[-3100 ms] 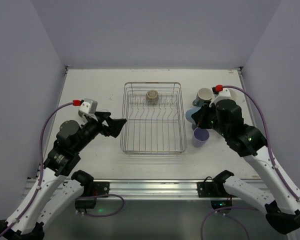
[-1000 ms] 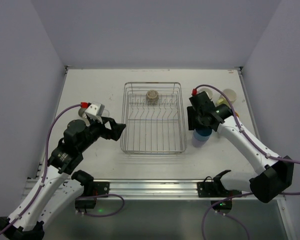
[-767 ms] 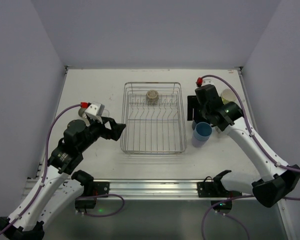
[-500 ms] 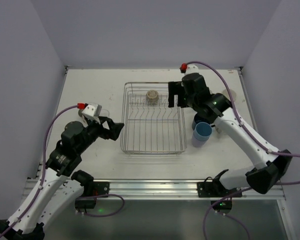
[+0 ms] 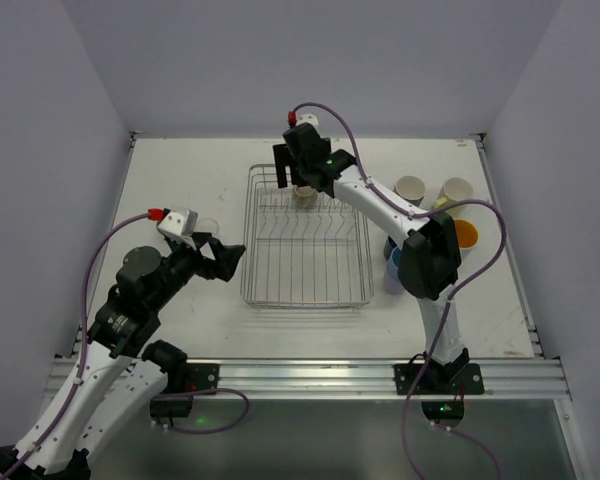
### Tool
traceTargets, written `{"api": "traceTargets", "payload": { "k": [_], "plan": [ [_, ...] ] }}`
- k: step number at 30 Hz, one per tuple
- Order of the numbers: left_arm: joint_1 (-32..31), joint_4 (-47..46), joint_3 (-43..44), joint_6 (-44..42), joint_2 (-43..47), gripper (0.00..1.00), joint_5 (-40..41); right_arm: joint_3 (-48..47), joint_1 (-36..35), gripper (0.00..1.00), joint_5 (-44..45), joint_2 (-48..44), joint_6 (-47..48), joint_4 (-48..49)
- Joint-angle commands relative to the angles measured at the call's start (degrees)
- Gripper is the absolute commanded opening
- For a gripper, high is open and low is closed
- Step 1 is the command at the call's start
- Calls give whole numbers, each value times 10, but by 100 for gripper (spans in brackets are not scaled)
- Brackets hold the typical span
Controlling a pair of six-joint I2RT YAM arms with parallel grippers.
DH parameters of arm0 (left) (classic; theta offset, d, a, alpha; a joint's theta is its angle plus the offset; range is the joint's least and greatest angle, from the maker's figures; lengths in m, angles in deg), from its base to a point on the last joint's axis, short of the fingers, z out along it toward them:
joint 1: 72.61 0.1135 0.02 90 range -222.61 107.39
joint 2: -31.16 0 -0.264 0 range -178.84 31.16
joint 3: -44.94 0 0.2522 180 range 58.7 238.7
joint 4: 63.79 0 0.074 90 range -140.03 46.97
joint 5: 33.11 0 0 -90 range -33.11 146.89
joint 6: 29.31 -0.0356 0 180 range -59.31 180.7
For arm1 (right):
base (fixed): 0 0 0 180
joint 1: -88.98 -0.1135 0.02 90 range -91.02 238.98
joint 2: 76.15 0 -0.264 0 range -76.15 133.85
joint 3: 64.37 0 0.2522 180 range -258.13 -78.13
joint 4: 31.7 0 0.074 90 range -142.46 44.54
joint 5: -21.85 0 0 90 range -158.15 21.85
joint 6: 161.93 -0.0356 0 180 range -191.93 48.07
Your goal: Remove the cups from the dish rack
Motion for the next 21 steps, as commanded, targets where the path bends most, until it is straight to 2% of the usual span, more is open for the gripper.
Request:
{"api": "traceTargets", "payload": {
  "k": [1,16,19,21],
  "plan": [
    [5,2,0,-11,4,94,-14,-45,4,88,33,23,-4,4],
    [12,-5,0,-12,-6,94,-33,-94,32,85,9,153,-38,2],
    [14,-5,0,-12,-7,94,-34,-103,34,82,11,166,-40,4],
    [14,-5,-1,-11,-9,94,-35,-105,34,75,13,173,-40,7]
  ]
}}
